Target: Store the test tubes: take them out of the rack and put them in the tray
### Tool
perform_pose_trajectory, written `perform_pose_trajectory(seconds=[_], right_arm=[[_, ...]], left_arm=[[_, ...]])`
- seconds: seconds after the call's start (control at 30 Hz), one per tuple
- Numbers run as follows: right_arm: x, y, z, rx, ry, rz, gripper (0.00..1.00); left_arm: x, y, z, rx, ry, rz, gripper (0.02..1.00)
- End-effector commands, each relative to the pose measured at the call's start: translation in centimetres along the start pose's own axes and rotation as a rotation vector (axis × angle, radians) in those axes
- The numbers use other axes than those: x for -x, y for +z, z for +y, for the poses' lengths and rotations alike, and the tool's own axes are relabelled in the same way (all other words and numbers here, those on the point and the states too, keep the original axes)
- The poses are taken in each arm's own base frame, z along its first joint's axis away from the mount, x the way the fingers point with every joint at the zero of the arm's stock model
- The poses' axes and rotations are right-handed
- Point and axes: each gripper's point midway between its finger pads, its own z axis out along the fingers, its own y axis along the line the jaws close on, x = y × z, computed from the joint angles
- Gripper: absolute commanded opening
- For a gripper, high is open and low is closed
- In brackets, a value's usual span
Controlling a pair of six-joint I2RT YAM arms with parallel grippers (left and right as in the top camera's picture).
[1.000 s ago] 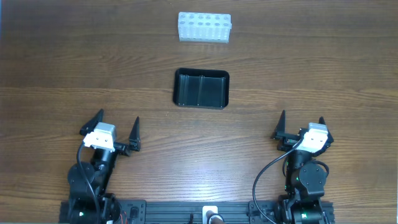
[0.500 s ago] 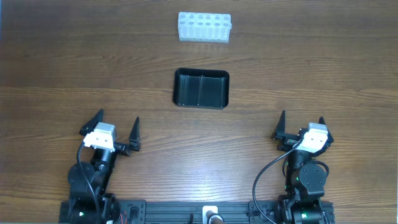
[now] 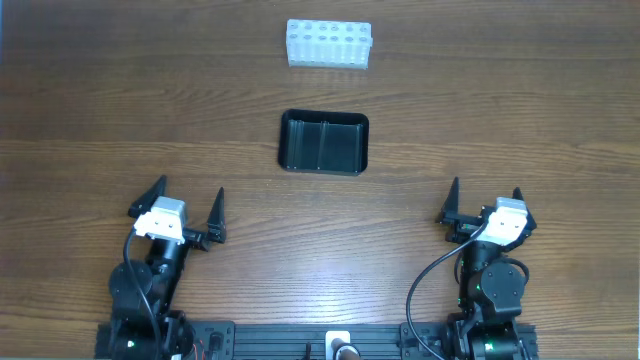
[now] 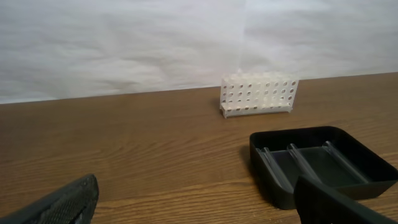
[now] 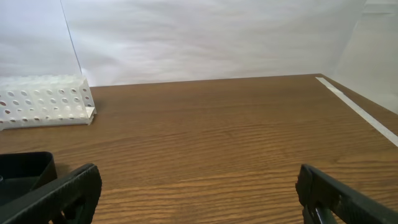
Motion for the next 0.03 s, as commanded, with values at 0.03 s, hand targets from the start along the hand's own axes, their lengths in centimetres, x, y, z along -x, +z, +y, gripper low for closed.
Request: perform_pose_trajectory(seconds=[0.03], right_arm=[[-0.16,0.01,0.05,0.005,0.011,-0.004,0.993]], left_arm=[[-0.14,0.0,-0.08,-0.007,0.01,0.0,1.0]])
